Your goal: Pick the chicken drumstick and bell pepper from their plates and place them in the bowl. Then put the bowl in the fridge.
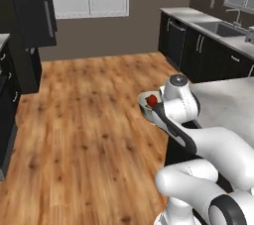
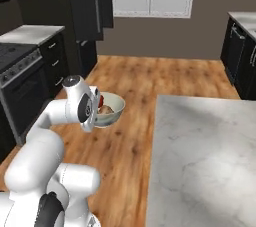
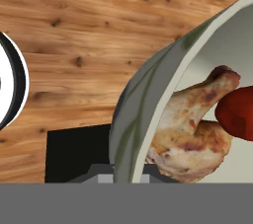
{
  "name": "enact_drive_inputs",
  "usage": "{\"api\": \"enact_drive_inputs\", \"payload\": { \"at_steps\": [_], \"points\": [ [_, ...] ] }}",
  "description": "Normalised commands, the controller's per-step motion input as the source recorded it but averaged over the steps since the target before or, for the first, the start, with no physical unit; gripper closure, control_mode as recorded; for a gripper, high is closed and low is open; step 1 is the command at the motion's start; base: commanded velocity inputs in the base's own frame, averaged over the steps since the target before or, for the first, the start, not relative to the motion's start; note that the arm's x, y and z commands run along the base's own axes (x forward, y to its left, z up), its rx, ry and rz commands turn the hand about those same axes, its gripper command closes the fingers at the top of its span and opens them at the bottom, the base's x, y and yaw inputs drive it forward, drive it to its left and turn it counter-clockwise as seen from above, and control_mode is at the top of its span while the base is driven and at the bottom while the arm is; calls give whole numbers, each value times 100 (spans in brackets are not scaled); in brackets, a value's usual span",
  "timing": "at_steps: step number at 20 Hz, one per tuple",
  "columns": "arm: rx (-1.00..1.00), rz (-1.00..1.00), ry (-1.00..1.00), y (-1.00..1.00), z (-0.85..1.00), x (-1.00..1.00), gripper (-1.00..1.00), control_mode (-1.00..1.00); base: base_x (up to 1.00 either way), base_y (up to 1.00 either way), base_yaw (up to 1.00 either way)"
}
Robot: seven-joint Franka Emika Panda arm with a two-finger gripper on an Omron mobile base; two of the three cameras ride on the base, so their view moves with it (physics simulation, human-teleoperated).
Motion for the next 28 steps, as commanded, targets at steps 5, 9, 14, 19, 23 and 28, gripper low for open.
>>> {"api": "enact_drive_inputs", "payload": {
  "at_steps": [5,9,14,19,23,28],
  "points": [
    [0,0,0,0,0,0,100,100,94,27,-15],
    [0,0,0,0,0,0,100,100,94,27,-14],
    [0,0,0,0,0,0,100,100,94,27,-14],
    [0,0,0,0,0,0,100,100,94,27,-13],
    [0,0,0,0,0,0,100,100,94,26,-13],
    [0,0,0,0,0,0,100,100,93,25,-13]
  ]
}}
